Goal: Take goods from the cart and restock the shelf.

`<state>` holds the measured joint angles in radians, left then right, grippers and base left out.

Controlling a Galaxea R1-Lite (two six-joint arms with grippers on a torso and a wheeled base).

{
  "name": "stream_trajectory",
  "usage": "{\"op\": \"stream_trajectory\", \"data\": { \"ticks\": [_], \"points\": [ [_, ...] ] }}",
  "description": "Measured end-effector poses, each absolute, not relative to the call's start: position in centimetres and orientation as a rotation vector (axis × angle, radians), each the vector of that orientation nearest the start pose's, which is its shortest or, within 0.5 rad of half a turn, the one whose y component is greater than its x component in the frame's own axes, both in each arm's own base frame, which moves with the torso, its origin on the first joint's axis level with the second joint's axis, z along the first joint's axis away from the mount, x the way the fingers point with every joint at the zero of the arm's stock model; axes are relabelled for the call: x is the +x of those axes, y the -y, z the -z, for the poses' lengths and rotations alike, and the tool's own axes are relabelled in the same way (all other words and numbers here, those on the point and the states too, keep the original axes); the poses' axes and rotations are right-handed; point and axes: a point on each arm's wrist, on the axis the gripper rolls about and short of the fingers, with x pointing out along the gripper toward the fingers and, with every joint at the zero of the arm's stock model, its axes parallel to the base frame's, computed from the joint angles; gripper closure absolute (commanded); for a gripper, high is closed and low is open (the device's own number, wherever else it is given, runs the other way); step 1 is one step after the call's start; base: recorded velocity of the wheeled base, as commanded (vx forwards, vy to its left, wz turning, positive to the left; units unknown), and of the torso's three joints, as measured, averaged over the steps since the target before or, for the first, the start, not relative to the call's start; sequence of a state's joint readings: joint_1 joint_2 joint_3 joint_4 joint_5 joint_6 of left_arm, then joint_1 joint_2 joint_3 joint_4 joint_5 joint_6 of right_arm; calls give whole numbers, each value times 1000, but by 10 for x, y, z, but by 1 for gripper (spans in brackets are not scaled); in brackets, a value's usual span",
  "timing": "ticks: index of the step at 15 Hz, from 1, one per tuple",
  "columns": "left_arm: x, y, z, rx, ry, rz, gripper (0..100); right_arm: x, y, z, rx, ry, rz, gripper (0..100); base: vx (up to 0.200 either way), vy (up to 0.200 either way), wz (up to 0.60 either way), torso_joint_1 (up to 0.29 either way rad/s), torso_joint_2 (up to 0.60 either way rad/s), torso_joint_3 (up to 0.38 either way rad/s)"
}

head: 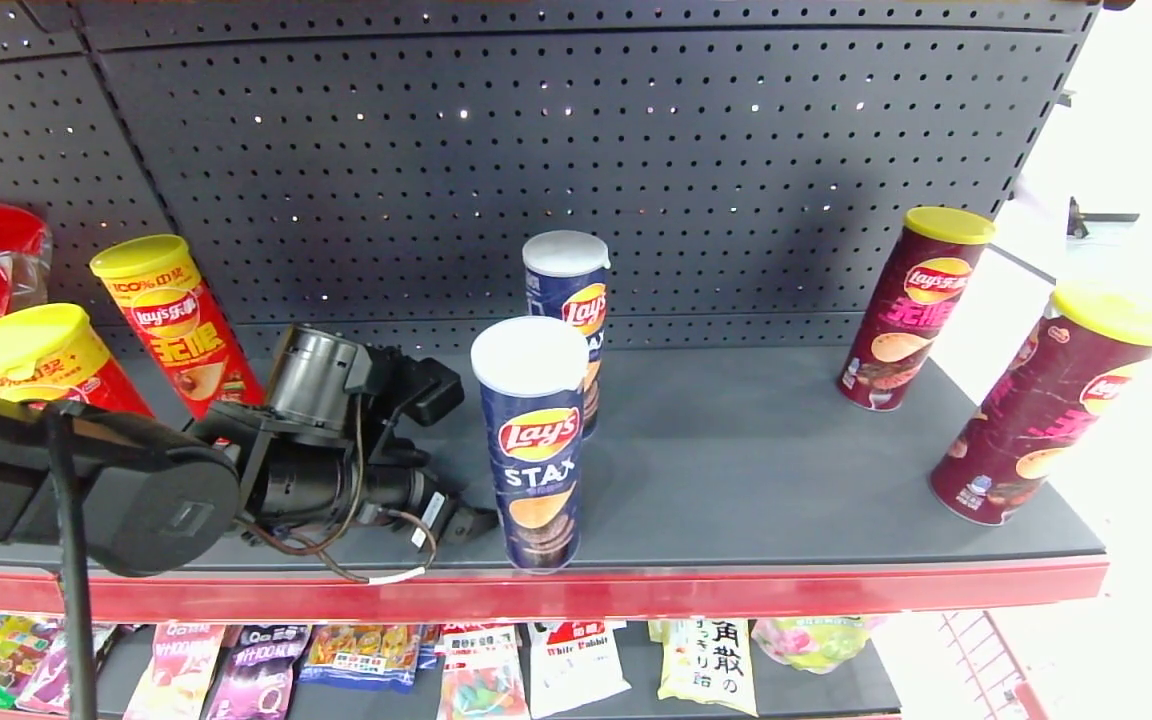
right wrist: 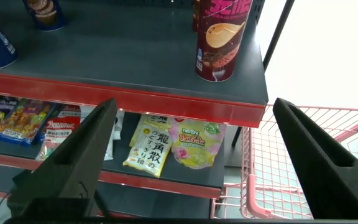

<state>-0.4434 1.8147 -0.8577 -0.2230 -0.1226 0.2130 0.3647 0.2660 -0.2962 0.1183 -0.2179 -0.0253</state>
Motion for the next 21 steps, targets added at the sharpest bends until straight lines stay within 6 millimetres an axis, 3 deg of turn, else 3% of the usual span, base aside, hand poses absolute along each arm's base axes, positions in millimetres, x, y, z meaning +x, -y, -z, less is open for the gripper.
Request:
{"op": "stream_trajectory", "data": {
  "ticks": [10,14,17,20,21],
  "points": [
    [278,141,-128,312,-654,659,0,-13,10,-151,-50,-80,-148,0,0,0,0,0,0,0],
    [267,127,-123,306,-687,635,0,-13,10,-151,-50,-84,-147,0,0,0,0,0,0,0],
    [243,105,-134,290,-668,597,0,-10,9,-145,-58,-111,-163,0,0,0,0,0,0,0],
    [201,76,-159,261,-574,537,0,-10,9,-141,-69,-138,-169,0,0,0,0,0,0,0],
    [178,63,-170,250,-519,507,0,-10,8,-140,-73,-149,-173,0,0,0,0,0,0,0]
  ]
}}
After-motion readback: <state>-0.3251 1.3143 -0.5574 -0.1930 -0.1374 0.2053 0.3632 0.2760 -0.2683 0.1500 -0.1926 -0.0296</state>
